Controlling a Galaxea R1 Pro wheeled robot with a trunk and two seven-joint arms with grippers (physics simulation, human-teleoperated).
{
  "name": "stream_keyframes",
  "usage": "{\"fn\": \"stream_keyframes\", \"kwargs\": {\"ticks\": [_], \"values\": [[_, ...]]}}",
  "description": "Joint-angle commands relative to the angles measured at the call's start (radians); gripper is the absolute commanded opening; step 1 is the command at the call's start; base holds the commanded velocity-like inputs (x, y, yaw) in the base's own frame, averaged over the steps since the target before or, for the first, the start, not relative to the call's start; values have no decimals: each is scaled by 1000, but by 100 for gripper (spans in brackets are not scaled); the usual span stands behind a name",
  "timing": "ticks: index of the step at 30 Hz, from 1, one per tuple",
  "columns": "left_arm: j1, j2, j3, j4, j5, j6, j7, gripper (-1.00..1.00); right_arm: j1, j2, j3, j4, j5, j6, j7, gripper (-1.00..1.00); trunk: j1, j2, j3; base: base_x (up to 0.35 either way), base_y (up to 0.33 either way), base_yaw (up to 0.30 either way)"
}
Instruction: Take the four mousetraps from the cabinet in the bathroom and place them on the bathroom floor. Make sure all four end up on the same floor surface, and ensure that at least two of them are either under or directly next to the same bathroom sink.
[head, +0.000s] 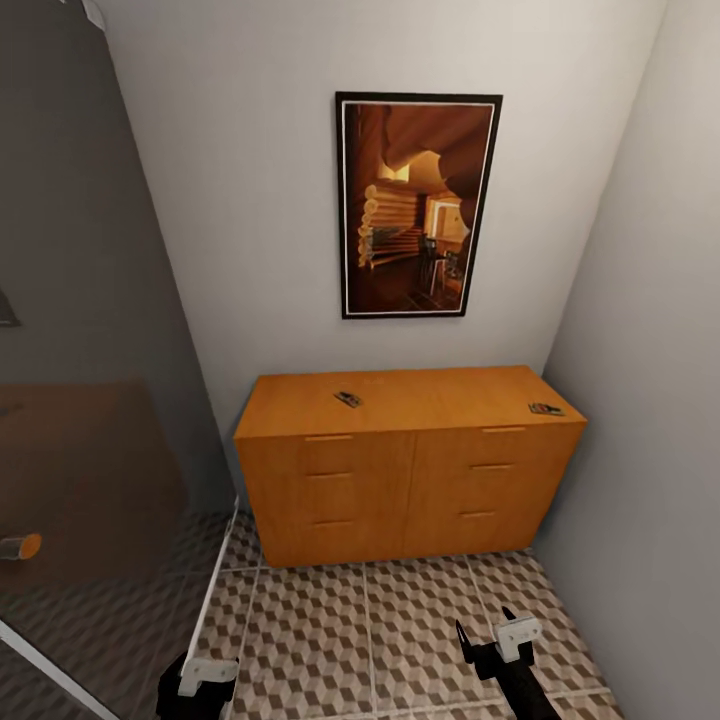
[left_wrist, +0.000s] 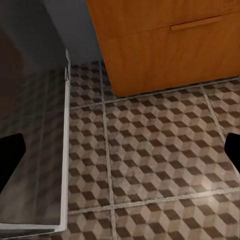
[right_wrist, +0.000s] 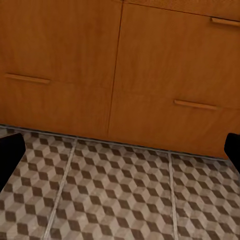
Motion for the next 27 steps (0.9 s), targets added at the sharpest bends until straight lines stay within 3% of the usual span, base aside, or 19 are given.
{"fn": "stream_keyframes", "kwargs": {"ticks": [1,17,22,23,25,27], "values": [[-2,-1,-9,3,2,-5,5,100,-1,0,6,1,-3,-3,1,100,1,-2,-2,123,0,0],[-2,-1,-9,2,1,-5,5,100,-1,4,5,-9,-1,29,0,100,1,-2,-2,17,0,0],[-1,-1,-9,2,2,-5,5,100,-1,5,4,-84,1,175,0,100,1,-2,-2,0,0,0],[-2,-1,-9,2,2,-5,5,100,-1,7,4,-263,2,338,0,100,1,-2,-2,0,0,0],[-2,-1,-9,2,2,-5,5,100,-1,7,4,-319,1,396,1,100,1,-2,-2,0,0,0],[-2,-1,-9,2,2,-5,5,100,-1,7,4,-456,1,529,1,100,1,-2,-2,0,0,0]]}}
